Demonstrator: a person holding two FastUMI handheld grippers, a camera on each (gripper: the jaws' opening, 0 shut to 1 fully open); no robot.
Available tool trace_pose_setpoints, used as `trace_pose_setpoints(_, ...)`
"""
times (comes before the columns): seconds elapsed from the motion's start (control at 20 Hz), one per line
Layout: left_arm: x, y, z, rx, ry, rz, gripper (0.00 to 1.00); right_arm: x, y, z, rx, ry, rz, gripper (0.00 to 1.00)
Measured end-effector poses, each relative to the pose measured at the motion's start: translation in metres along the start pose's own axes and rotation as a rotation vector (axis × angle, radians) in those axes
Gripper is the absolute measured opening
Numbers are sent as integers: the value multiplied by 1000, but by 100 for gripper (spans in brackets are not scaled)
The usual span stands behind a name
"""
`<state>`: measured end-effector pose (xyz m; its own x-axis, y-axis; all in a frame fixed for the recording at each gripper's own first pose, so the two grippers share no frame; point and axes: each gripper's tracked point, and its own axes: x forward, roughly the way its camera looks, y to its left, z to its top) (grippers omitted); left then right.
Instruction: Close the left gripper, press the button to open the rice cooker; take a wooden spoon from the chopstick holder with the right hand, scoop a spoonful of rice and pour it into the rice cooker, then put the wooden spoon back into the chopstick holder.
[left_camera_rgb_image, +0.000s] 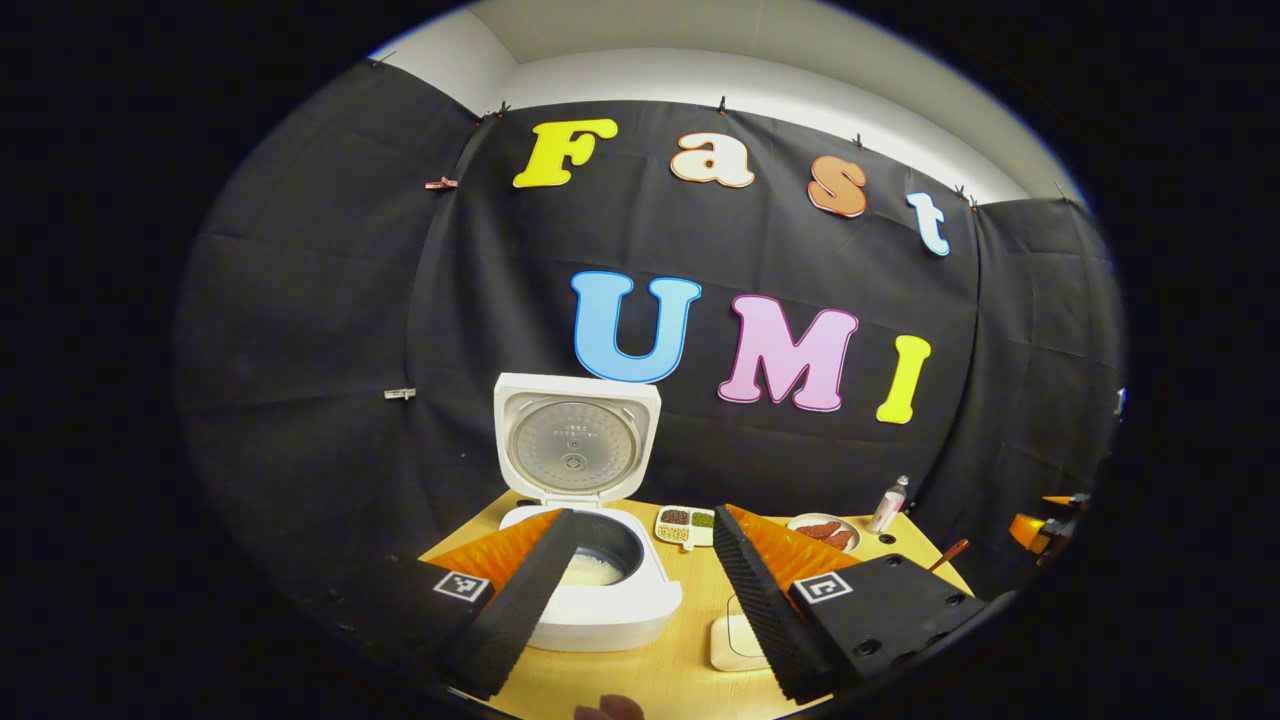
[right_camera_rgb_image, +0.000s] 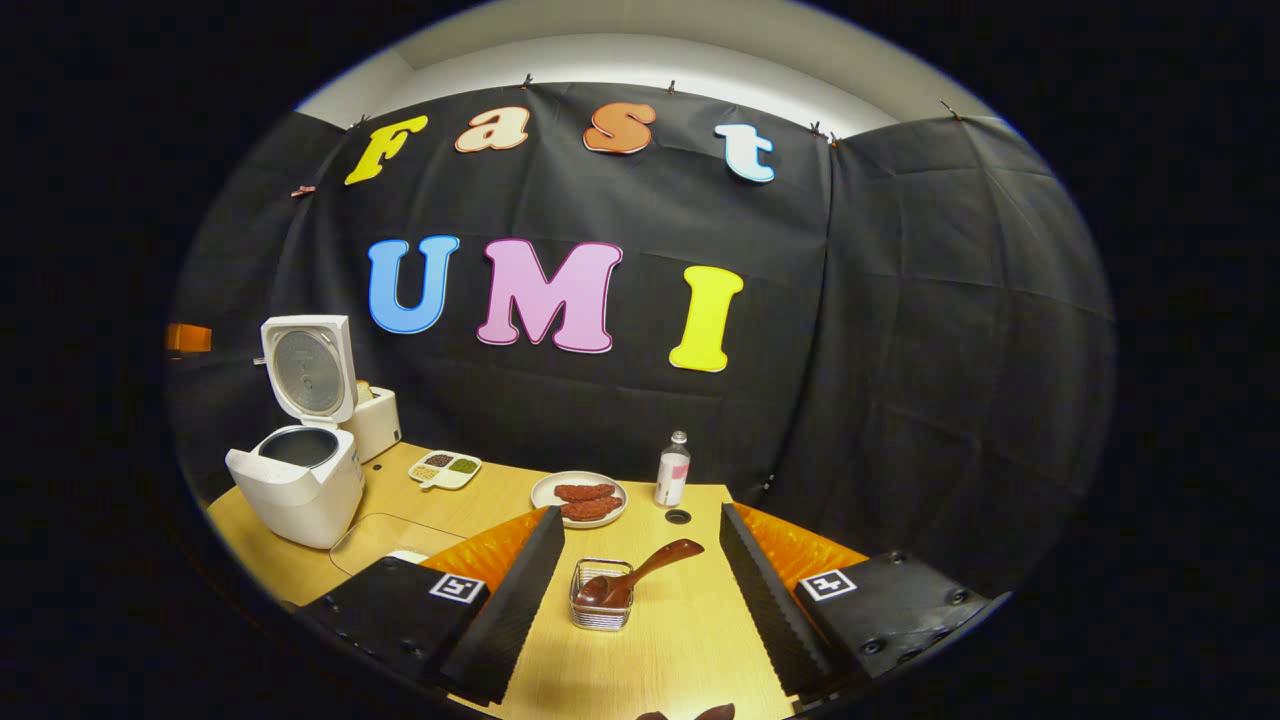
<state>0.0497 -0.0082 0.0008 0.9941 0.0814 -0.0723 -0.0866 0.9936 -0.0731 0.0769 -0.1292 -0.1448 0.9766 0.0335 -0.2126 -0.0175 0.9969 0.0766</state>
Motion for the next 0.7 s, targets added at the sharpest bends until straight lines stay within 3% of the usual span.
trace_pose_setpoints(0.5,-19,-43,-3,35,32,109,95,95,-13,-124,141,234,151,95)
trace_pose_setpoints(0.6,-26,-48,-3,41,41,140,95,110,-9,-147,174,283,179,88)
trace_pose_setpoints(0.7,-32,-50,-5,47,51,169,95,126,-5,-162,201,317,193,71)
